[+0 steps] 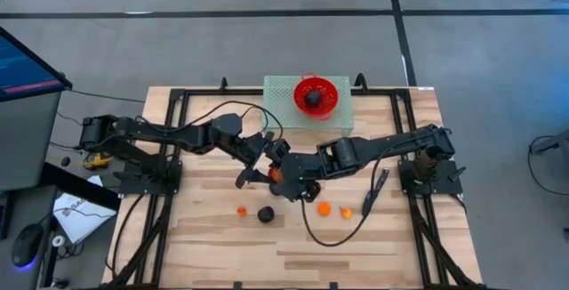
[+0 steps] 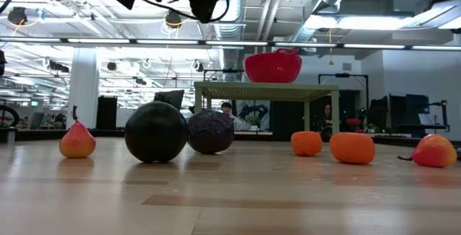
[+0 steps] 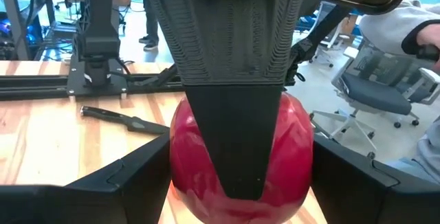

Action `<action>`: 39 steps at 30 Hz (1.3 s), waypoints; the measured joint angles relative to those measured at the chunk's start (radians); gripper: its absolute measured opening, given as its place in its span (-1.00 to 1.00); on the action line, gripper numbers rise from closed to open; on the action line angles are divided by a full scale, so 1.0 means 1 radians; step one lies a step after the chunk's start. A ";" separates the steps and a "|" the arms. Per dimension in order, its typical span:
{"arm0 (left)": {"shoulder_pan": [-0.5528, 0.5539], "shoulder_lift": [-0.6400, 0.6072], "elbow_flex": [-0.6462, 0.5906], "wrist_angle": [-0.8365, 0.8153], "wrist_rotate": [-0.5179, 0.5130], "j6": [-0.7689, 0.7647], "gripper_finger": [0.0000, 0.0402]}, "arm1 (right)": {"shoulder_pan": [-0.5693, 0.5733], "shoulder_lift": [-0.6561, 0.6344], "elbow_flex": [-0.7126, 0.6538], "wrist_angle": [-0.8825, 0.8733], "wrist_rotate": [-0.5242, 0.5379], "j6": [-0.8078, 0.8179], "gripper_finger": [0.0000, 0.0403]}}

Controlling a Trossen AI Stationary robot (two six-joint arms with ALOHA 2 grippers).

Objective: Pick & Place Fruit
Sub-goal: Put the red apple into the red strainer bowl on the shelf

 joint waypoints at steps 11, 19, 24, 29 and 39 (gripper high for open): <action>0.000 0.000 0.000 -0.008 -0.006 -0.020 0.81 | 0.001 0.000 -0.001 -0.005 -0.006 0.054 0.35; 0.041 0.000 0.000 -0.025 0.025 0.025 0.98 | 0.013 -0.001 -0.001 -0.081 -0.063 0.210 0.35; 0.088 -0.017 0.000 -0.052 0.047 0.062 0.97 | 0.017 -0.001 -0.001 -0.197 -0.126 0.395 0.35; 0.168 -0.071 0.000 -0.212 -0.003 0.173 0.94 | 0.014 -0.003 -0.011 -0.395 -0.233 0.627 0.35; 0.276 -0.126 -0.002 -0.347 -0.255 0.224 0.86 | -0.072 -0.221 -0.350 0.002 -0.656 0.976 0.35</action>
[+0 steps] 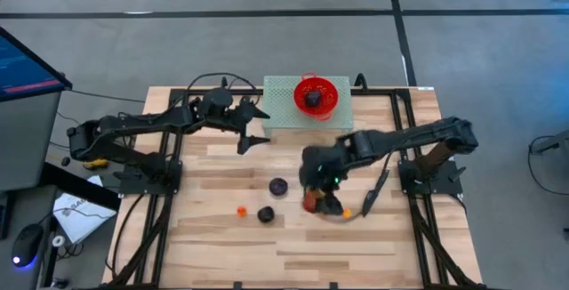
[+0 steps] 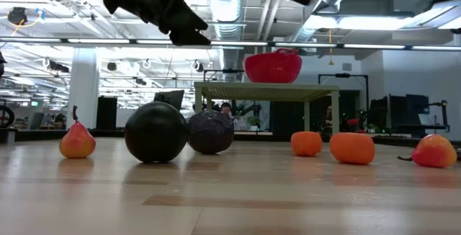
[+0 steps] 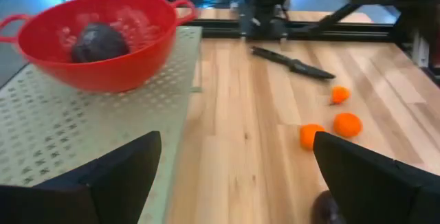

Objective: Pick & Place Fruit
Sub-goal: Put the red apple into the red strainer bowl on the shelf

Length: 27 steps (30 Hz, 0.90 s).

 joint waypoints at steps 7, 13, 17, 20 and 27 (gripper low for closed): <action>0.003 0.000 -0.076 0.016 -0.005 0.017 0.83 | -0.187 -0.238 -0.113 0.398 0.362 0.006 0.35; 0.002 0.000 -0.147 0.078 -0.011 -0.018 0.82 | -0.426 -0.319 -0.098 0.225 0.577 0.083 0.35; 0.002 0.000 -0.171 0.125 -0.013 -0.037 0.80 | -0.595 -0.252 -0.044 0.065 0.383 0.103 0.35; 0.002 0.001 -0.178 0.155 -0.013 -0.037 0.78 | -0.657 -0.161 0.013 -0.067 0.330 0.031 0.35; 0.002 0.001 -0.186 0.193 -0.013 -0.038 0.77 | -0.699 0.054 0.176 -0.275 0.324 -0.133 0.35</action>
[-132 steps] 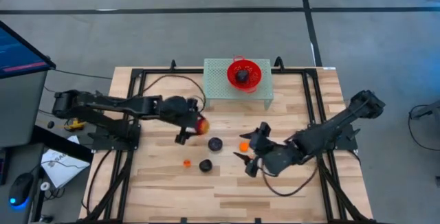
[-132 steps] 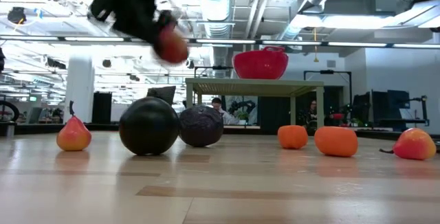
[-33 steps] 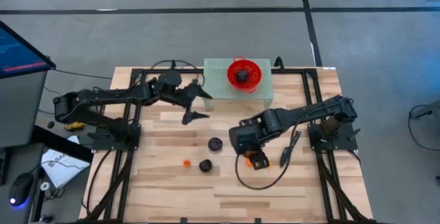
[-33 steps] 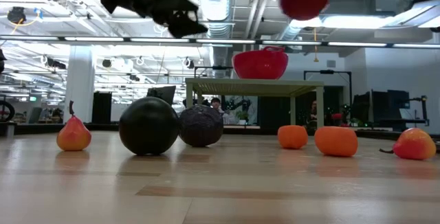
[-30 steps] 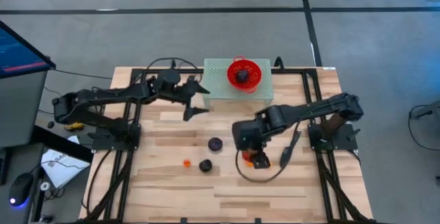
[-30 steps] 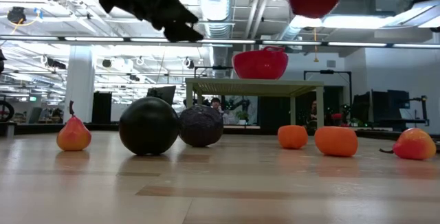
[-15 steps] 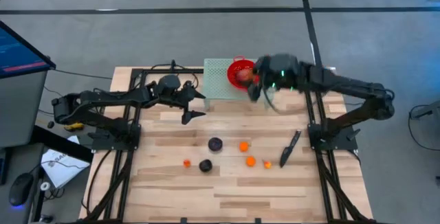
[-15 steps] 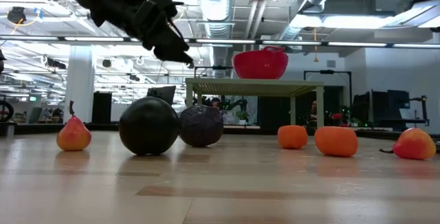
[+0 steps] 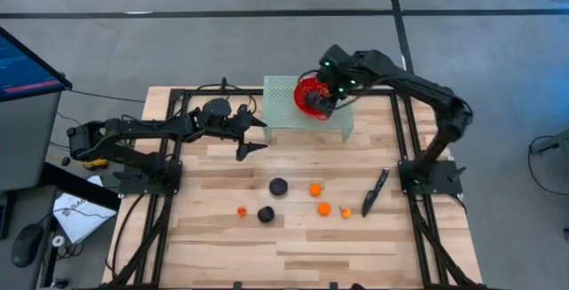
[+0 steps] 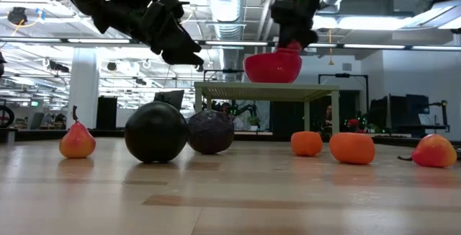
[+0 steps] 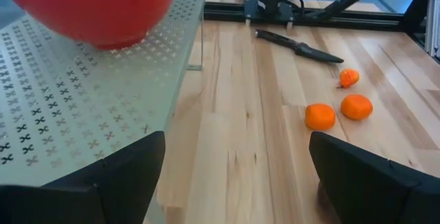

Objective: Pick & Place Fruit
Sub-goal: Put the red apple into the red strainer bowl on the shelf, then put the top black plum into the red strainer bowl on the shelf

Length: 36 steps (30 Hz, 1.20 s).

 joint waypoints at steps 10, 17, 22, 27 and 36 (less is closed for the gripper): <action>-0.003 0.000 0.000 0.004 0.001 0.000 0.77 | -0.002 0.159 0.153 -0.123 0.004 -0.012 0.35; -0.003 0.000 0.000 0.007 0.004 0.000 0.77 | -0.001 0.190 0.171 -0.148 0.003 -0.028 0.40; -0.003 0.000 0.000 0.008 0.004 0.000 0.77 | -0.002 0.190 0.171 -0.144 -0.002 -0.028 0.65; -0.003 0.000 0.000 0.011 0.004 0.000 0.77 | -0.008 0.190 0.171 -0.139 -0.004 -0.020 0.89; -0.003 0.000 0.000 0.014 0.000 0.000 0.77 | -0.004 0.174 0.225 -0.173 0.027 0.014 0.94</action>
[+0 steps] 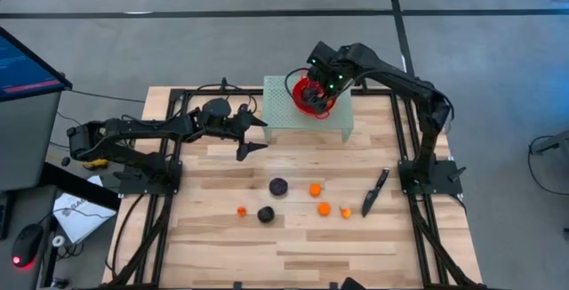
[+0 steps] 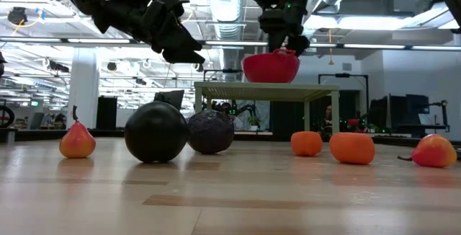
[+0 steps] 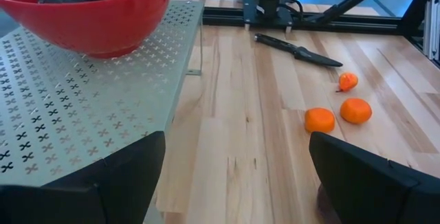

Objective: Pick & Place Fruit
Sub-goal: Put the top black plum into the red strainer bowl on the shelf

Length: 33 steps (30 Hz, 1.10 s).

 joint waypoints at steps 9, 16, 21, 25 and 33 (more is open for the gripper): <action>0.000 0.000 0.000 0.000 0.000 -0.009 0.77 | 0.155 -0.008 0.273 -0.184 0.197 0.040 0.82; 0.000 -0.015 0.000 -0.013 -0.040 -0.024 0.77 | 0.485 -0.085 0.257 -0.233 0.336 0.150 0.70; 0.000 -0.069 0.001 -0.040 -0.072 -0.024 0.77 | 0.681 -0.124 0.113 -0.237 0.336 0.321 0.63; -0.010 -0.131 -0.013 -0.057 -0.072 -0.023 0.77 | 0.804 -0.156 -0.024 -0.234 0.331 0.506 0.59; -0.128 -0.341 -0.131 -0.196 -0.024 -0.094 0.77 | 0.965 -0.179 -0.241 -0.091 0.446 0.855 0.58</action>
